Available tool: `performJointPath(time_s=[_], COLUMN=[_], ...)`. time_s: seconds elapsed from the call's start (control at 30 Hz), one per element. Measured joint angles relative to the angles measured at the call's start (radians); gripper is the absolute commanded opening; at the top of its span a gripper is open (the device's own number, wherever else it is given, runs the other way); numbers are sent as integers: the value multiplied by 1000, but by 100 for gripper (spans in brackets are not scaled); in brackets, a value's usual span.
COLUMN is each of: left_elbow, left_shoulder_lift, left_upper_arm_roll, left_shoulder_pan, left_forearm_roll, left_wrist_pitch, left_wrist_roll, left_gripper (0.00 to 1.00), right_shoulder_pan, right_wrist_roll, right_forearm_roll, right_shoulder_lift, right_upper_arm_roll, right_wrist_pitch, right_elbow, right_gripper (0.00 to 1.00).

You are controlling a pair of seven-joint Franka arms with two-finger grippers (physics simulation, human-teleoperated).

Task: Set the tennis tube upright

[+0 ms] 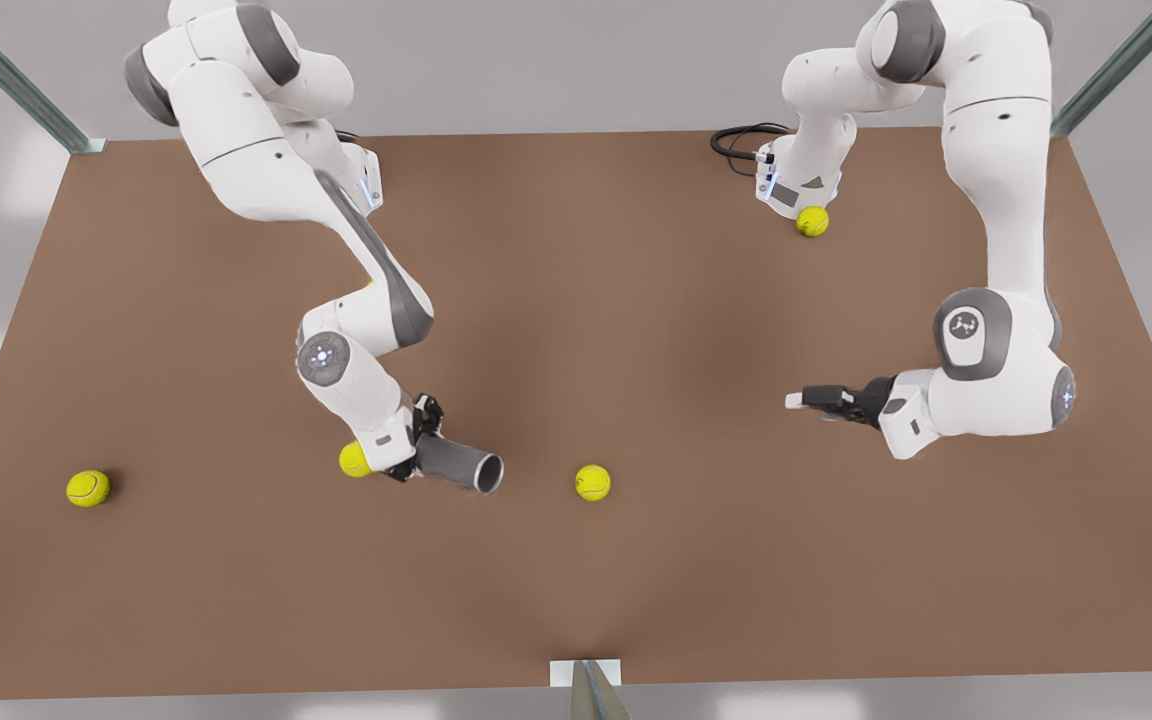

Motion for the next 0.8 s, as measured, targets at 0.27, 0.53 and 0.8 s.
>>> performJointPath(time_s=[0.27, 0.53, 0.8], left_elbow=[-11, -12, -12], left_shoulder_lift=[36, 40, 44], left_upper_arm_roll=[-2, -2, -2], left_shoulder_pan=[11, 19, 19], left_forearm_roll=[-30, -40, -44], left_wrist_pitch=[12, 6, 9], left_wrist_roll=[130, 118, 117], left_gripper=[99, 99, 99], right_shoulder_pan=[213, 433, 483], right_wrist_roll=[-61, -58, -55], right_forearm_roll=[57, 98, 106], right_shoulder_lift=[15, 97, 129], right_upper_arm_roll=[-29, -167, -208], right_wrist_pitch=[60, 159, 189], right_elbow=[9, 18, 20], right_gripper=[75, 75, 93])
